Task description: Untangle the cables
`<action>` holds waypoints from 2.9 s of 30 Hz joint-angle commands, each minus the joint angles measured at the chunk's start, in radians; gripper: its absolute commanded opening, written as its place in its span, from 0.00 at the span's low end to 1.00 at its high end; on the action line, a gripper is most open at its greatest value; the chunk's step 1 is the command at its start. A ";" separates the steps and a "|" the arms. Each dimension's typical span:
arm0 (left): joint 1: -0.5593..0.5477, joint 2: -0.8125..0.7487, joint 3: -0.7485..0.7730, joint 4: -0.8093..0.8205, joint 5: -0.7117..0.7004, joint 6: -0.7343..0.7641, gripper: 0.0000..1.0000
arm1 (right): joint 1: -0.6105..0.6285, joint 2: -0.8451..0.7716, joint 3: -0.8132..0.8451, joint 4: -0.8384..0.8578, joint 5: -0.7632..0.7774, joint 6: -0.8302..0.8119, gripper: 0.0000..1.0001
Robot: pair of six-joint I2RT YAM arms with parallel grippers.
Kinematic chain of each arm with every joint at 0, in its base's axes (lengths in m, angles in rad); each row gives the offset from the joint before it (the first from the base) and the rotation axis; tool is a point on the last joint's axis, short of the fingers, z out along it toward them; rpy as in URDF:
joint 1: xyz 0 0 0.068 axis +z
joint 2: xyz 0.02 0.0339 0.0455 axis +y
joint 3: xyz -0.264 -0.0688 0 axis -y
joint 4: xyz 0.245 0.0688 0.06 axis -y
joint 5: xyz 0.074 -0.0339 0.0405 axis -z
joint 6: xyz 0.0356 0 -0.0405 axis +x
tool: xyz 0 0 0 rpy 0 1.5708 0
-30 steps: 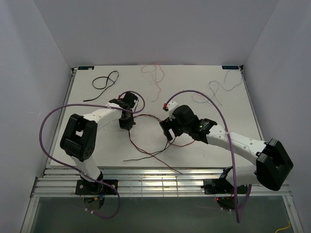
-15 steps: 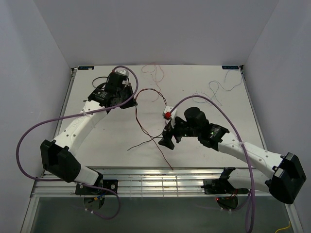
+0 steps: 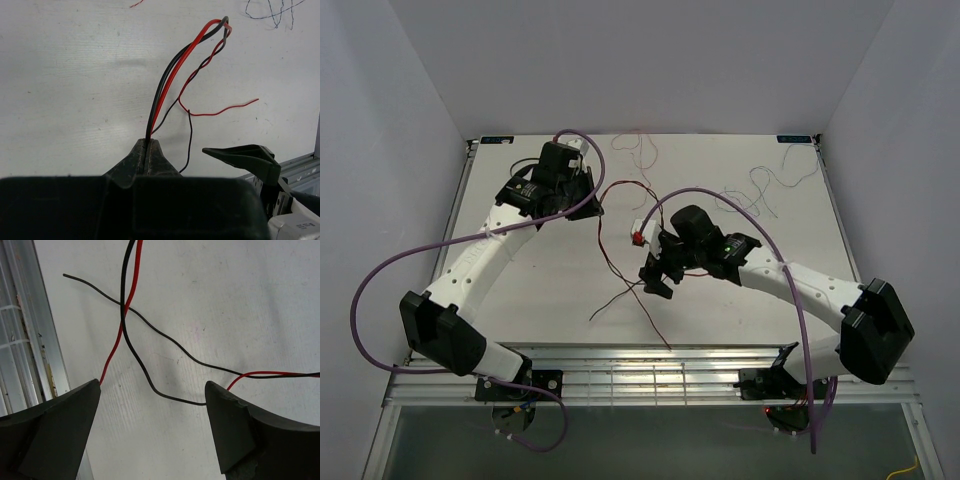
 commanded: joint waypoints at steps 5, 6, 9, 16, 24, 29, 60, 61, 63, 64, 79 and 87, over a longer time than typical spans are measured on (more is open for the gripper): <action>-0.005 -0.002 0.027 -0.023 0.008 0.030 0.00 | 0.012 0.075 -0.045 0.100 0.064 -0.078 0.90; -0.005 0.000 0.027 -0.026 0.010 0.033 0.00 | 0.015 0.084 -0.048 0.109 0.066 -0.080 0.90; -0.005 0.010 0.040 -0.034 0.016 0.034 0.00 | 0.026 0.120 -0.049 0.131 0.096 -0.087 0.90; -0.005 0.021 0.045 -0.041 0.068 0.024 0.00 | 0.058 0.132 -0.146 0.385 0.208 -0.058 0.90; -0.005 0.030 0.039 -0.063 0.102 -0.016 0.00 | 0.091 0.149 -0.226 0.638 0.273 -0.046 0.92; -0.005 0.037 0.033 -0.083 0.120 -0.046 0.00 | 0.097 0.152 -0.233 0.709 0.271 -0.032 0.94; -0.005 0.064 0.007 -0.110 0.007 -0.193 0.12 | 0.143 0.132 -0.174 0.674 0.076 0.107 0.08; -0.005 0.063 0.008 -0.107 0.008 -0.187 0.24 | 0.143 0.103 -0.174 0.671 0.095 0.124 0.08; -0.005 0.057 0.008 -0.095 0.007 -0.173 0.57 | 0.141 0.060 -0.166 0.635 0.116 0.155 0.08; -0.005 0.041 0.002 -0.089 0.004 -0.170 0.77 | 0.140 0.049 -0.160 0.611 0.115 0.159 0.08; -0.004 -0.314 -0.228 0.017 -0.075 -0.167 0.98 | 0.032 0.086 0.269 0.069 0.106 0.307 0.08; -0.005 -0.460 -0.355 0.092 0.032 -0.122 0.98 | 0.009 0.131 0.375 -0.015 0.050 0.328 0.08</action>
